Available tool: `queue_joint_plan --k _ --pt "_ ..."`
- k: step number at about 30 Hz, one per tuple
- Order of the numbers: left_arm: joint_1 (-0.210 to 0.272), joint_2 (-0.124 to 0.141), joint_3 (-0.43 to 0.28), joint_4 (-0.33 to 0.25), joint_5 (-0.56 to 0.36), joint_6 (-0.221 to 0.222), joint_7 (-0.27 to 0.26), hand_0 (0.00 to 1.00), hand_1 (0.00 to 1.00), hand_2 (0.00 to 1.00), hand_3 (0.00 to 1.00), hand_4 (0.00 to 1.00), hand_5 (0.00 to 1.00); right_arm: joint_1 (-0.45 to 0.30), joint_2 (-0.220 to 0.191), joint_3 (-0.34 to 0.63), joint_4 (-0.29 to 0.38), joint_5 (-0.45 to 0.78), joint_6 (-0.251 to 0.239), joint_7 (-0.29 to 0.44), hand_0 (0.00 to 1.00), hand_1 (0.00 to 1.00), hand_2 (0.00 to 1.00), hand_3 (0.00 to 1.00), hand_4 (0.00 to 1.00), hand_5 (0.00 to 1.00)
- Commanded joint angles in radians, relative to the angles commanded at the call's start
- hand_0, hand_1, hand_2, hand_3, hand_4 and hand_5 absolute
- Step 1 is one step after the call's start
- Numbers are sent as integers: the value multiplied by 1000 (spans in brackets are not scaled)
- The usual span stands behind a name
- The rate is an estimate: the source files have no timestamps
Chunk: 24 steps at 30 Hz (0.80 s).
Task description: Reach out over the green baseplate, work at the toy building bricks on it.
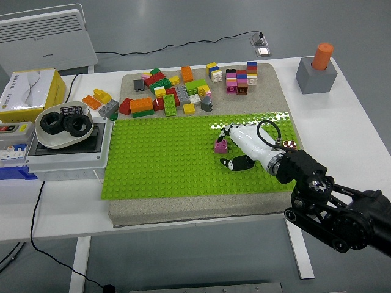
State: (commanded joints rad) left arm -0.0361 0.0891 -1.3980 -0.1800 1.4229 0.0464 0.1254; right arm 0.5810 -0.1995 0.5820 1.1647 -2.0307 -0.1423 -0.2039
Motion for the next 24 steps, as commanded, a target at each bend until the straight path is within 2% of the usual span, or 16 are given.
queue_joint_plan --k 5,6,12,24 --pt "1 1 2 0 3 -1 1 771 721 678 774 818 750 4 8 0 -24 5 -2 2 772 836 867 670 747 274" --pt "1 1 2 0 3 -1 1 772 720 679 773 815 748 6 10 -1 -28 6 -2 2 773 836 867 674 751 317" --pt "2 2 1 0 2 -2 -1 772 722 679 774 814 747 19 25 -5 -72 17 -7 9 773 834 868 676 744 325" --pt "1 1 -1 0 -1 -2 -2 774 722 679 773 815 745 20 28 -19 -70 16 -5 7 773 835 868 677 742 323"
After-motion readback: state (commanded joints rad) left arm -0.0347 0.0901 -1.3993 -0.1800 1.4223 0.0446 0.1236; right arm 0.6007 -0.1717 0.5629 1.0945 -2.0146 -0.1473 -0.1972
